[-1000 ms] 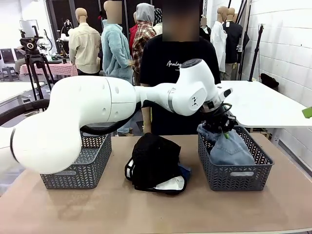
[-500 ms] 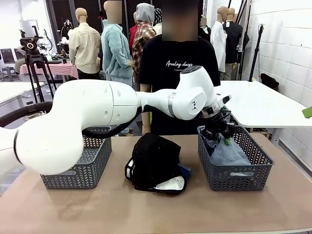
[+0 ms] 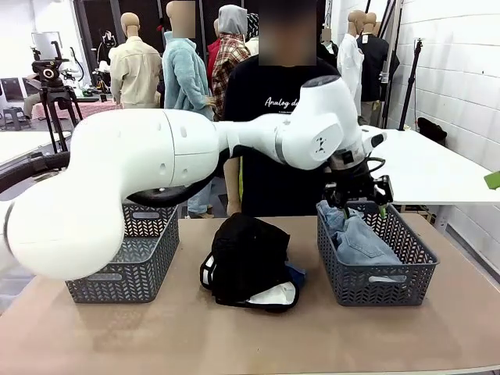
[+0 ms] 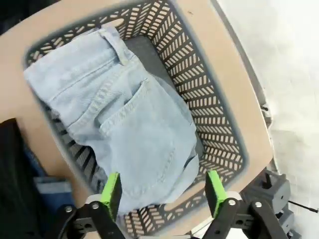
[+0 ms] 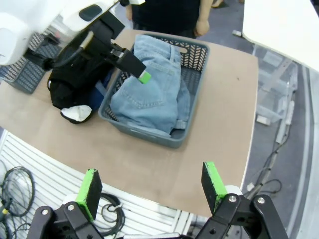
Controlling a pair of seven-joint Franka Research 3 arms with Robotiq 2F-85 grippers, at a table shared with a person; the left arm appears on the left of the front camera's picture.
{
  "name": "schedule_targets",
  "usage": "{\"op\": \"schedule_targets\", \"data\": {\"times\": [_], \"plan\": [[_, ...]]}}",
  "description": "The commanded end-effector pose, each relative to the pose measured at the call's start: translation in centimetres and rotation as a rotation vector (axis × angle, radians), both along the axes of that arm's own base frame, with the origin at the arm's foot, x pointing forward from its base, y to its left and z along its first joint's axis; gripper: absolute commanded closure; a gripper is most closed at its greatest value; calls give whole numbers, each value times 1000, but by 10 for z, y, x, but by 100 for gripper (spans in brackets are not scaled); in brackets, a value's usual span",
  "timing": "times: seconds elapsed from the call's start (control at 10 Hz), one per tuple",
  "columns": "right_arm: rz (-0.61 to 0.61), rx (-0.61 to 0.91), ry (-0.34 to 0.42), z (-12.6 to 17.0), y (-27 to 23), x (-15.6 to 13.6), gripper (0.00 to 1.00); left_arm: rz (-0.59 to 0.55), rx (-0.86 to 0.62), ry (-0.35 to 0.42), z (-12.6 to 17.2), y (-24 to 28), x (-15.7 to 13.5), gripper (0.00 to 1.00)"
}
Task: Sort the tops and bottoms.
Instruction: Sort the clothes according to human instructions.
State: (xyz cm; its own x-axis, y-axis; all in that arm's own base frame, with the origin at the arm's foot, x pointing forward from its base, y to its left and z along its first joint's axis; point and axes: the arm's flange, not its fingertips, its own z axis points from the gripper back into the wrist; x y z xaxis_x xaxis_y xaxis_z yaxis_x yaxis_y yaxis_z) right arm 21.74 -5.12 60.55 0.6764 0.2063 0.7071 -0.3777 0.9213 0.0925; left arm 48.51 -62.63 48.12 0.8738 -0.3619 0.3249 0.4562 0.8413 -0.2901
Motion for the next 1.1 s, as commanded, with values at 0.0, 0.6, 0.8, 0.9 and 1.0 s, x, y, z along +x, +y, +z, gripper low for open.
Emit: {"op": "schedule_targets", "data": {"times": [0.0,0.6,0.8,0.9,1.0], "plan": [[7,1,1,0,1,1,0,29,90,-21,18,-6,3,0],[7,1,1,0,1,1,0,-4,39,-9,11,3,-5,0],[7,1,1,0,1,1,0,-4,39,-9,11,3,-5,0],[7,1,1,0,1,1,0,-4,39,-9,11,3,-5,0],[7,1,1,0,1,1,0,-4,39,-9,11,3,-5,0]]}}
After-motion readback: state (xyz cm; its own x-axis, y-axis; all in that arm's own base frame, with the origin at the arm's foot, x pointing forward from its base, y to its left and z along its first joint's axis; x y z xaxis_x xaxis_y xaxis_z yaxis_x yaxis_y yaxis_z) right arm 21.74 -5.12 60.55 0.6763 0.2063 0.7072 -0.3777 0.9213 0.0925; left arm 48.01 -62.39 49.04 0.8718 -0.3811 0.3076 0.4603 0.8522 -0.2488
